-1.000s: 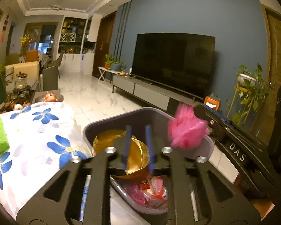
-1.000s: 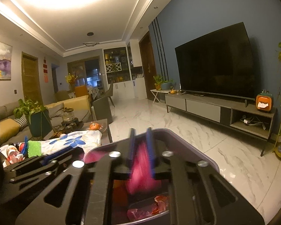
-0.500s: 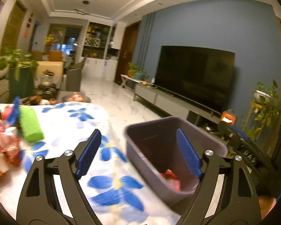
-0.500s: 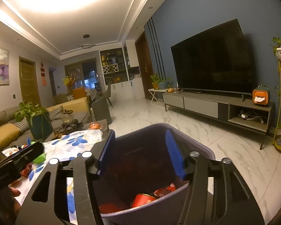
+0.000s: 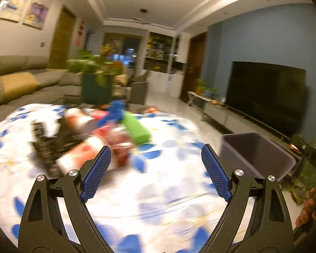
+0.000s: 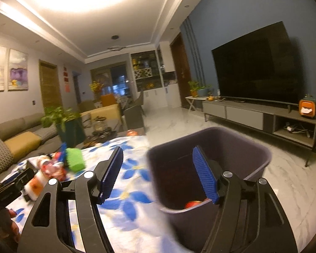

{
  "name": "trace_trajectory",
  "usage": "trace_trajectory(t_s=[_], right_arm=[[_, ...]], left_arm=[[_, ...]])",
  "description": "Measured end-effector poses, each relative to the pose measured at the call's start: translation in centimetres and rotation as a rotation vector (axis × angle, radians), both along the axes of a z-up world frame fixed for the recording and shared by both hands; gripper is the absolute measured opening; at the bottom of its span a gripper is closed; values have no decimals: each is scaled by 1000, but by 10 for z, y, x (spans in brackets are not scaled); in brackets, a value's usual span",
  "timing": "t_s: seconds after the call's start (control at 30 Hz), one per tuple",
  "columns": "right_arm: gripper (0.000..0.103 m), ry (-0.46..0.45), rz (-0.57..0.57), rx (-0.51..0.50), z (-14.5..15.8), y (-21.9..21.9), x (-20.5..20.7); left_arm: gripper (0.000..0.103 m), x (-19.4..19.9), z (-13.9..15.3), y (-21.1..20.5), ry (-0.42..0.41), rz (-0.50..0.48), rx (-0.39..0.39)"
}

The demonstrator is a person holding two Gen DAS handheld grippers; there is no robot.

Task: Collect trash
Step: 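Move both open tools back toward the remaining trash on the table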

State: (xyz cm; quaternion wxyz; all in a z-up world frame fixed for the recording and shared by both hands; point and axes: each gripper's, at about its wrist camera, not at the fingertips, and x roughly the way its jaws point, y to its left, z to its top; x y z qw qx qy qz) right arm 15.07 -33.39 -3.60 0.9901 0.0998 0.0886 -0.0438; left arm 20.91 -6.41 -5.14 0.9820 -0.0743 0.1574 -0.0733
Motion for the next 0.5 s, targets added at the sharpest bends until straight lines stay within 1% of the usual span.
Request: trace_trajectory(t_s=[0.23,0.33,0.5], right_arm=[[68,26,117,-20,-3,56,9],[68,37,163,-33,-6,80,13],[68,59,230,-60,-9,119,23]], left_arm=[[86,-29,-9,59,4,155,22],[86,-37,-10,78,3,190,28],[86,-43,-15,105,21,219,7]])
